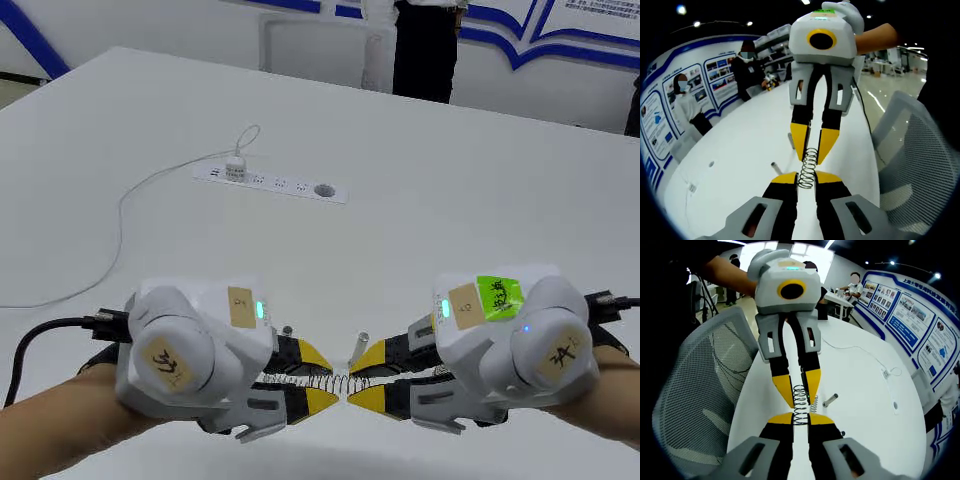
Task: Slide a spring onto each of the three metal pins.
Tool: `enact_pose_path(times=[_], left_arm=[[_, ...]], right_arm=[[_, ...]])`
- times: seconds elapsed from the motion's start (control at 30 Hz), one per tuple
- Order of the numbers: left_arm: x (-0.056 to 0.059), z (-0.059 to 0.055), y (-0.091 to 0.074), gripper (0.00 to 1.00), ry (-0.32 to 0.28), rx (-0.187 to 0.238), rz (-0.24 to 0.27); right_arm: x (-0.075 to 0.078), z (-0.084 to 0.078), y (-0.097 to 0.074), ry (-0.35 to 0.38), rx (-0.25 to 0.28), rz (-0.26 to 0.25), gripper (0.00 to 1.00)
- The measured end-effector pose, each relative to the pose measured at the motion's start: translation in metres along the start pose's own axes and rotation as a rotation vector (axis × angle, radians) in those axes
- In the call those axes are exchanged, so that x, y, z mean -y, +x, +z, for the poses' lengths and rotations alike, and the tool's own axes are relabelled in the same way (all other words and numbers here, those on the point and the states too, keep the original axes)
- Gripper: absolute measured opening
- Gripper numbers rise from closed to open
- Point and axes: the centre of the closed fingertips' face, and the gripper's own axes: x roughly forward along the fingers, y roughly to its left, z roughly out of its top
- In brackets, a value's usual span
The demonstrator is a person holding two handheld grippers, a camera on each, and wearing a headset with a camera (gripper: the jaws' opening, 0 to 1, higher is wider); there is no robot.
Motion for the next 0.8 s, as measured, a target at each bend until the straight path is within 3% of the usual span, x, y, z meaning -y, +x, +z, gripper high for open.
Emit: enact_pose_path(times=[0.07,0.2,0.8], left_arm=[[0.0008,-0.0004,-0.0003,0.12,-0.001,-0.002,-0.001],[0.0021,0.0008,-0.001,0.11,0.053,-0.009,-0.003],[0.0014,0.006,-0.0054,0.1,0.06,0.016,0.001]], right_arm=[[0.001,0.0009,-0.0006,-0.005,0.001,-0.002,0.1],[0.0009,0.0012,-0.0007,-0.01,0.002,-0.001,0.1],[0.0038,-0.0025,-0.0024,-0.008,0.002,-0.018,0.11]])
